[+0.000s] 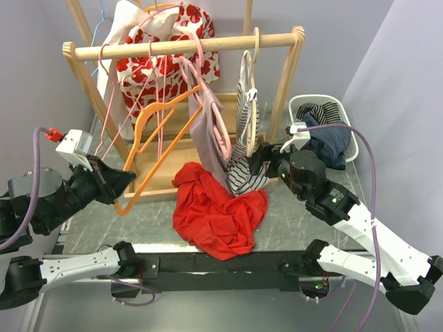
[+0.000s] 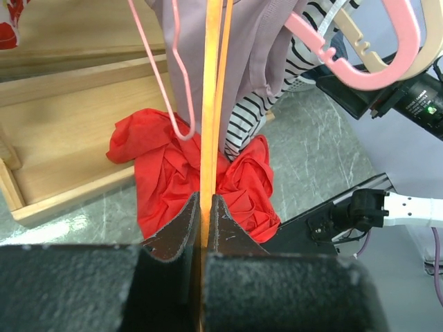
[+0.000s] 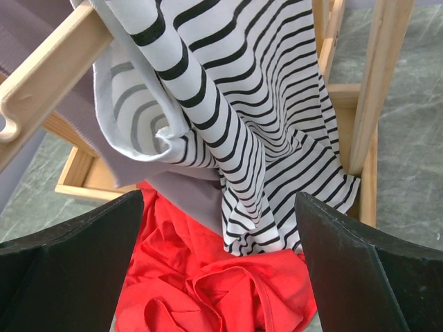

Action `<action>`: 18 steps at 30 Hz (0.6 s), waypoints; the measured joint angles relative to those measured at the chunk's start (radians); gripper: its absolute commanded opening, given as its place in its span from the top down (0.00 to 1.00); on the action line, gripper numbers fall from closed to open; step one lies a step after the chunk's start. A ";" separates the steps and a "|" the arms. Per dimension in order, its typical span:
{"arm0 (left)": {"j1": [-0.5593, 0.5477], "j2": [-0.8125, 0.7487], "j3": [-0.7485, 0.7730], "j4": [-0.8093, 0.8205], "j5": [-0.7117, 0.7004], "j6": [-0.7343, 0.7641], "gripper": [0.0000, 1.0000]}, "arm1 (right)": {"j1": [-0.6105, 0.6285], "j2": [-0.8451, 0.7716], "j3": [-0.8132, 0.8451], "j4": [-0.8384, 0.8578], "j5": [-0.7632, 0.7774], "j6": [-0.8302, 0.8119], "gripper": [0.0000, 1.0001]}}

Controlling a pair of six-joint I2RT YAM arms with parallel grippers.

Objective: Remove the tank top from the hanger
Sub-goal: Place the hanger at the clothesline.

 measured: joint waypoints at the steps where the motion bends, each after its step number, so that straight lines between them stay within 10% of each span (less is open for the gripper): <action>1: 0.000 0.003 0.006 -0.004 -0.004 0.000 0.99 | 0.000 0.000 0.000 0.000 0.000 0.000 0.02; 18: 0.062 -0.079 0.074 -0.007 0.012 0.038 0.99 | -0.026 -0.003 -0.004 0.002 -0.008 0.000 0.02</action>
